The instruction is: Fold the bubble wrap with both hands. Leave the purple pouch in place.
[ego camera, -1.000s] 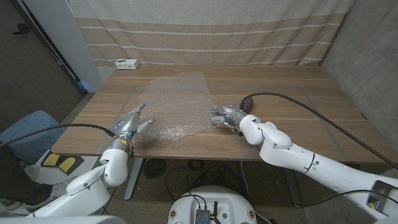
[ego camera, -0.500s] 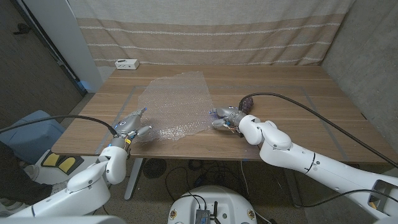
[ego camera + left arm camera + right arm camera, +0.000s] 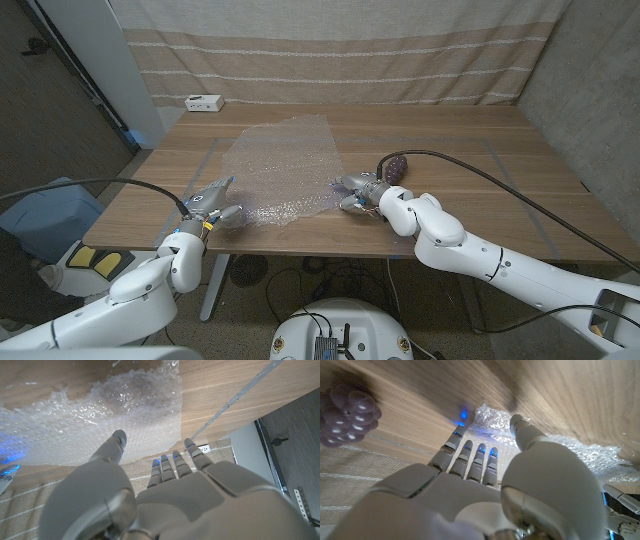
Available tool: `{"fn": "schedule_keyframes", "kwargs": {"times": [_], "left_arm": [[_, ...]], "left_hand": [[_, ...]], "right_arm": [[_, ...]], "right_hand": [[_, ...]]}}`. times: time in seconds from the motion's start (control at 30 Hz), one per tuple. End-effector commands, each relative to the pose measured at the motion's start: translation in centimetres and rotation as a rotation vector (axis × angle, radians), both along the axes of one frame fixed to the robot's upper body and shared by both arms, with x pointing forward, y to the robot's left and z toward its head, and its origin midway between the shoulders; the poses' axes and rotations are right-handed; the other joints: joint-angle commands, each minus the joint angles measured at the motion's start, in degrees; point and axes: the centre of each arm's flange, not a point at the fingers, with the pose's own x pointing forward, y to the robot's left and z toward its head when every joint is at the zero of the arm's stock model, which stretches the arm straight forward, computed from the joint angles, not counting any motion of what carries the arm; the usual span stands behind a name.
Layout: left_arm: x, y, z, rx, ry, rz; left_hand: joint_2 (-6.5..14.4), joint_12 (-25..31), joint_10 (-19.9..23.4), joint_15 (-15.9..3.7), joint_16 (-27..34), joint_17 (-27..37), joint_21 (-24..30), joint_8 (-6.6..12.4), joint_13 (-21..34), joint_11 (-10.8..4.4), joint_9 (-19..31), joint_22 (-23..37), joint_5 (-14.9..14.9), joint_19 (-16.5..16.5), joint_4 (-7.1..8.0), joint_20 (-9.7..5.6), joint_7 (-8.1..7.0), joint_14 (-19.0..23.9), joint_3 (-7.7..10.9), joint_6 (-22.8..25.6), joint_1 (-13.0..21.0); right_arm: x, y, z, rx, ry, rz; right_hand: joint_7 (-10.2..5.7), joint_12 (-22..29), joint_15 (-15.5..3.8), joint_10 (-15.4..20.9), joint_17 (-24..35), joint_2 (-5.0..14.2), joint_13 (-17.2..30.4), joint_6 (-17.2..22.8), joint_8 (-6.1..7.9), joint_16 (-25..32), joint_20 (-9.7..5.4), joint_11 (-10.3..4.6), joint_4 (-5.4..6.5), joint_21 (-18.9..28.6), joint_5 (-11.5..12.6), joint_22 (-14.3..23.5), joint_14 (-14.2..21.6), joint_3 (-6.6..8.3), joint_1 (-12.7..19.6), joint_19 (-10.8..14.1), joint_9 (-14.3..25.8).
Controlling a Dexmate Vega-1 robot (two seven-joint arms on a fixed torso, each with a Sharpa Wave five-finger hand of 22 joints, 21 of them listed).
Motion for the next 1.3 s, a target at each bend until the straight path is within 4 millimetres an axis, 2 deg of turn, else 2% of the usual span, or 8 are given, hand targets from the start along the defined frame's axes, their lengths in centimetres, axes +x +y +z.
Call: {"fn": "schedule_keyframes", "kwargs": {"times": [0.03,0.17,0.33,0.43,0.63,0.83,1.13,1.3], "left_arm": [[-0.1,-0.1,0.4,0.015,-0.003,0.004],[-0.2,-0.1,0.4,0.013,-0.004,-0.001],[-0.3,-0.1,0.3,0.002,-0.005,0.003],[-0.4,0.0,0.3,0.001,-0.007,-0.001],[-0.4,0.0,0.3,0.002,-0.001,-0.003],[-0.1,0.1,0.1,0.0,0.016,-0.001],[0.5,-0.1,-0.2,-0.001,0.038,-0.035],[0.7,-0.4,-0.1,0.037,0.035,-0.035]], "left_hand": [[-0.02,0.01,-0.26,-0.16,-0.01,0.17,-0.17,-0.05,0.1,-0.37,0.22,0.21,-0.09,0.11,0.17,-0.41,-0.01,-0.28,0.1,-0.47,0.78],[-0.15,0.03,-0.21,-0.22,0.0,0.16,-0.18,0.01,0.1,-0.35,0.21,0.22,-0.15,0.17,0.24,-0.52,-0.06,-0.29,-0.02,-0.33,0.99],[-0.26,0.07,-0.1,-0.25,0.02,0.16,-0.18,0.0,0.11,-0.25,0.21,0.24,-0.24,0.26,0.45,-0.57,0.01,-0.3,-0.27,-0.32,1.19],[-0.27,0.06,-0.13,-0.18,0.02,0.16,-0.19,-0.02,0.11,-0.13,0.21,0.24,-0.26,0.28,0.57,-0.52,0.16,-0.34,-0.39,-0.33,1.21],[-0.3,0.03,-0.2,-0.2,0.01,0.16,-0.27,-0.07,0.11,-0.08,0.21,0.26,-0.3,0.18,0.82,-0.58,0.23,-0.4,-0.68,-0.34,1.22],[-1.02,-0.09,-0.53,-0.34,-0.05,0.16,-0.64,-0.26,0.12,-0.28,0.2,0.27,-0.56,-0.58,1.25,-0.47,-0.01,-0.72,-1.65,-0.64,0.67],[-6.32,-0.08,-0.79,-0.1,0.02,0.29,-1.11,-0.39,0.19,-0.2,0.2,0.32,-0.13,-1.1,2.36,-0.17,-0.22,-1.3,-6.42,-0.69,-3.18],[-7.72,-0.05,-0.79,-0.06,0.06,0.3,-1.24,-0.37,0.2,-0.25,0.2,0.32,0.21,-1.24,2.31,-0.01,-0.19,-1.36,-7.41,-0.71,-3.7]], "right_arm": [[-0.1,0.9,-0.1,-0.077,-0.192,-0.025],[0.3,1.0,-0.4,-0.068,-0.222,-0.024],[0.9,1.1,-0.7,-0.066,-0.249,-0.035],[1.3,1.2,-0.9,-0.061,-0.249,-0.031],[1.7,1.2,-0.9,-0.017,-0.307,0.001],[2.1,1.3,-0.5,0.046,-0.329,0.008],[2.5,1.4,1.2,0.129,-0.374,0.006],[2.5,1.4,1.9,0.199,-0.386,0.006]], "right_hand": [[-0.68,0.78,-4.54,3.38,0.48,0.29,0.23,5.15,1.42,0.96,-0.34,-0.37,0.33,0.48,0.31,0.17,2.53,-0.21,2.37,1.61,0.16],[-1.62,2.56,-7.28,11.95,1.36,2.67,0.32,14.05,3.4,3.46,-1.01,-0.62,0.78,1.21,-0.01,0.32,7.87,-2.3,5.84,4.73,0.14],[-0.77,3.45,-8.27,16.65,2.42,5.64,0.54,21.55,5.03,5.51,-1.69,0.08,0.94,1.45,-0.5,0.44,11.01,-3.87,8.61,5.9,0.14],[-0.72,4.2,-9.05,19.34,3.16,5.5,0.72,23.63,5.16,7.02,-1.92,0.2,0.64,1.7,-0.69,0.49,13.4,-5.21,9.83,6.72,0.12],[-0.19,8.04,-9.86,27.83,7.34,7.08,2.33,33.16,7.47,12.28,-2.48,0.61,1.84,2.55,-0.75,0.78,19.44,-9.57,10.94,8.69,0.57],[0.6,9.31,-10.19,30.15,8.59,8.37,2.95,35.32,8.06,13.67,-2.75,0.8,2.4,2.82,-0.99,0.9,20.8,-10.97,10.77,9.0,0.74],[2.67,11.18,-9.19,33.57,9.54,9.15,3.64,37.37,8.61,15.37,-2.14,2.18,2.58,3.11,-1.0,0.96,24.54,-11.57,10.63,9.33,0.85],[2.89,12.09,-8.65,35.22,9.86,9.29,3.92,37.98,8.72,16.09,-1.63,3.01,2.42,3.34,-0.94,0.98,26.48,-11.51,10.82,9.73,0.86]]}}
